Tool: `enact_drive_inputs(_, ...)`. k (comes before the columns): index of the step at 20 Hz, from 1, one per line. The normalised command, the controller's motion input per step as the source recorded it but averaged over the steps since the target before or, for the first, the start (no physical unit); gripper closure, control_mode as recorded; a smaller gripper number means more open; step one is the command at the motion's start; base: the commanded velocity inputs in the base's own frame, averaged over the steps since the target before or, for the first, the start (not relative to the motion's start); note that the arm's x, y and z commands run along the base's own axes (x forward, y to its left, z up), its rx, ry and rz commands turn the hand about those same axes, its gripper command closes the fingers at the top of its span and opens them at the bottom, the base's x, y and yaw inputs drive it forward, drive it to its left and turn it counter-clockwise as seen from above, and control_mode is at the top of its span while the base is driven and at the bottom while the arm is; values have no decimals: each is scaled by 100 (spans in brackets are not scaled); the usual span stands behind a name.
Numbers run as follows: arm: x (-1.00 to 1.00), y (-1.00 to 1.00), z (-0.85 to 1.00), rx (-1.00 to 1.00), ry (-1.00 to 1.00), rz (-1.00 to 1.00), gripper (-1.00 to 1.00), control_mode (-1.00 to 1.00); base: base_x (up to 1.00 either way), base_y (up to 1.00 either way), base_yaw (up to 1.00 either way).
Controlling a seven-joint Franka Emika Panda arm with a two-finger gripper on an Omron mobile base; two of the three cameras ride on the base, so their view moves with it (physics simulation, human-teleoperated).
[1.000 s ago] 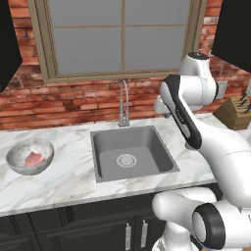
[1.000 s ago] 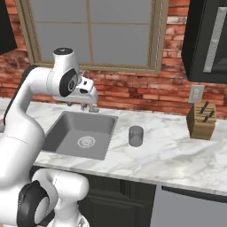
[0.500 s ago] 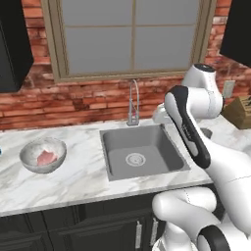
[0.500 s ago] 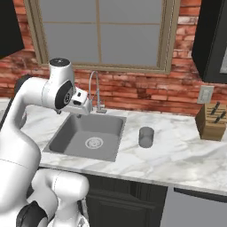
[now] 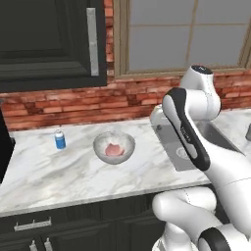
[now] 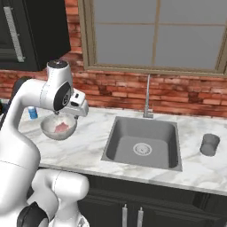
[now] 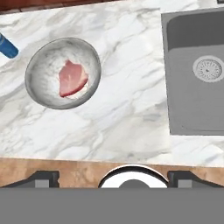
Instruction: Move the glass cup from next to the sink to the open cabinet. Then, move the bowl with the steak to the fridge to clear the area for faucet cleaning.
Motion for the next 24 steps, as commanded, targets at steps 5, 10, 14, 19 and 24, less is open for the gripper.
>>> enact_drive_inputs(5, 0, 0, 0, 0, 0, 0, -100, 100, 24, 85, 0)
enact_drive_inputs(10, 51, -9, -27, 6, 1, 0, -100, -100, 0, 0, 0)
enact_drive_inputs(14, 57, -47, -25, 1, 7, 0, -100, -100, 0, 0, 0)
enact_drive_inputs(19, 62, -46, -33, 1, 11, 0, -100, -100, 0, 0, 0)
enact_drive_inputs(24, 53, -12, -52, 3, 12, 0, -100, -100, 0, 0, 0)
